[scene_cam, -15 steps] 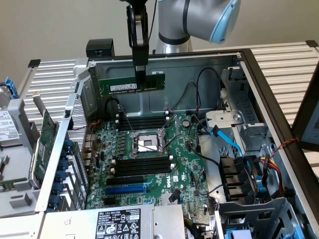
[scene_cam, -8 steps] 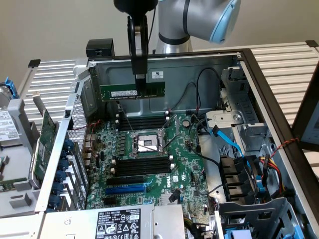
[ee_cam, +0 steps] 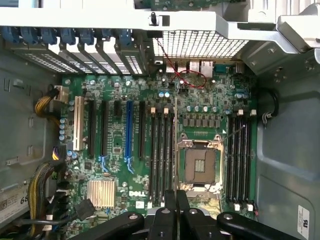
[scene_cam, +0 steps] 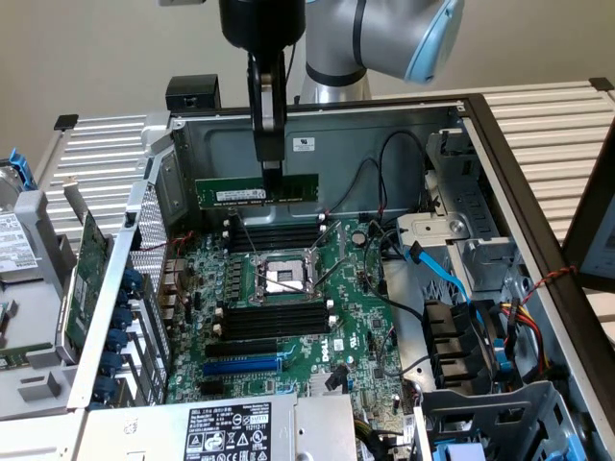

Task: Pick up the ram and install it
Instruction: 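Insert the ram into the slot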

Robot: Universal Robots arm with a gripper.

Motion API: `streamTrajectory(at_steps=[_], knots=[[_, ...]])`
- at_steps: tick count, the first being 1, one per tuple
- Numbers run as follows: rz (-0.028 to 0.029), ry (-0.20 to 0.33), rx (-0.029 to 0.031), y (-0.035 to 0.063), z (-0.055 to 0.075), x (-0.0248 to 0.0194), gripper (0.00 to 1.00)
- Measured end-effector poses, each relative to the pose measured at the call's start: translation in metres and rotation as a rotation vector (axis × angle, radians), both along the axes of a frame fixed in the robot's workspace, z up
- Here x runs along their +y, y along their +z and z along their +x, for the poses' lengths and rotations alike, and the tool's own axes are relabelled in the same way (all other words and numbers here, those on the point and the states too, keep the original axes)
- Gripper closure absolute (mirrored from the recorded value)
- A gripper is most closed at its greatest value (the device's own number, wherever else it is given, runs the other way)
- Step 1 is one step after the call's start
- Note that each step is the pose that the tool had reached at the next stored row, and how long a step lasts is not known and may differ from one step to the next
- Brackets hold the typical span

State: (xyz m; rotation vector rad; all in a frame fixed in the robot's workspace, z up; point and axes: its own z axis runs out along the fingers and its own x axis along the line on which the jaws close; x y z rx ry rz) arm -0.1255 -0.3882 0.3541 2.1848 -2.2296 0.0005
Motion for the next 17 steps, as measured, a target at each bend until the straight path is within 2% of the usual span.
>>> streamTrajectory(at_steps=[3, 6, 17], knots=[[0.001, -0.007, -0.0003, -0.0068, 0.001, -0.0048, 0.87], [0.001, -0.011, -0.0005, -0.0121, 0.001, -0.007, 0.87], [-0.0005, -0.016, -0.0011, -0.0309, 0.007, -0.0072, 0.87]])
